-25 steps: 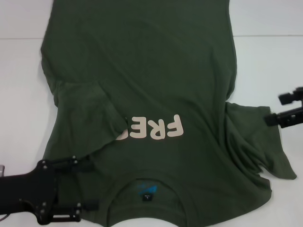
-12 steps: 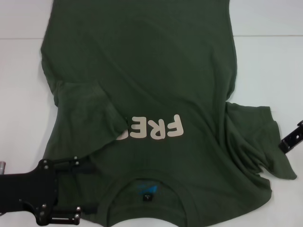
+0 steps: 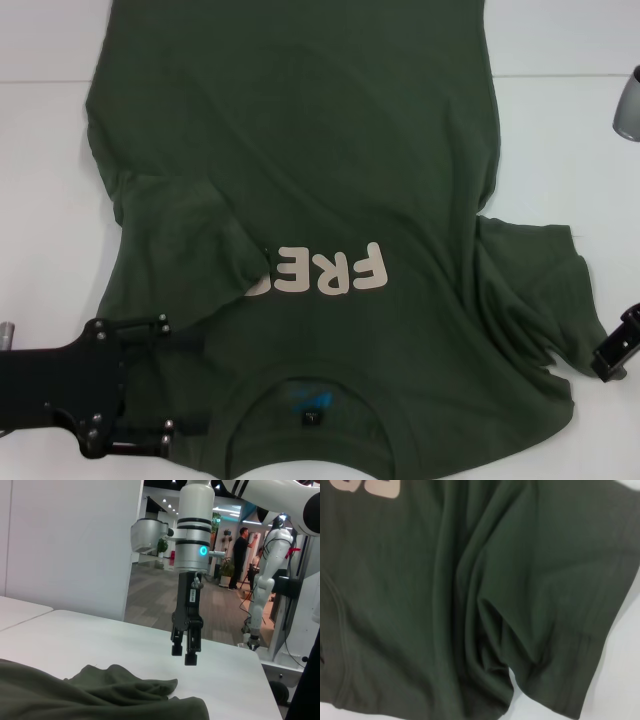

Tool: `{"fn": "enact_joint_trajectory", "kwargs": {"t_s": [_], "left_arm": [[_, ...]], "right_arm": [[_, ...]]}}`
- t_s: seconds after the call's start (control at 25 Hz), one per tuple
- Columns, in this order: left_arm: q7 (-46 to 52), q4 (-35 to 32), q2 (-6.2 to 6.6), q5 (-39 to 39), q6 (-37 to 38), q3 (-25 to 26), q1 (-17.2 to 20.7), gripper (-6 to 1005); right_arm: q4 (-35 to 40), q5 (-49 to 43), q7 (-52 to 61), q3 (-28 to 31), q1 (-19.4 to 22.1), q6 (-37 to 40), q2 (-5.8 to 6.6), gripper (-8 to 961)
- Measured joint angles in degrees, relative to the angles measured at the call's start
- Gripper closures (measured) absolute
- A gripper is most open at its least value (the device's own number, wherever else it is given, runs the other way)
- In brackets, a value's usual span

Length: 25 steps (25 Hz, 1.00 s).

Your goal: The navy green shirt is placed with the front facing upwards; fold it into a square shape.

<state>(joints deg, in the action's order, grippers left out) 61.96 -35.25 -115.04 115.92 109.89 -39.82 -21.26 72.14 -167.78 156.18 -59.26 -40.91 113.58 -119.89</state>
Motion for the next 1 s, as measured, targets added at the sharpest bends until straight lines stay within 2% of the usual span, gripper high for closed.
{"fn": "enact_joint_trajectory", "kwargs": {"t_s": [0.28,0.48,1.0], "left_arm": [[0.07,0.00,0.00,0.00,-0.87,0.00,-0.60,189],[0.33,0.01,-0.07,0.00,-1.42,0.16,-0.79,188],[0.84,0.01,-0.19,0.00,-1.96,0.37,-1.03,188]], "right_arm": [[-2.45,-0.04,0.09,0.08,1.85,-1.95,0.17,89],[-3.51,-0.08,0.10,0.06,3.20,-4.15,0.31,230],[-7.96,0.47,-1.47,-0.01,3.27,-9.92,0.25,221]]}}
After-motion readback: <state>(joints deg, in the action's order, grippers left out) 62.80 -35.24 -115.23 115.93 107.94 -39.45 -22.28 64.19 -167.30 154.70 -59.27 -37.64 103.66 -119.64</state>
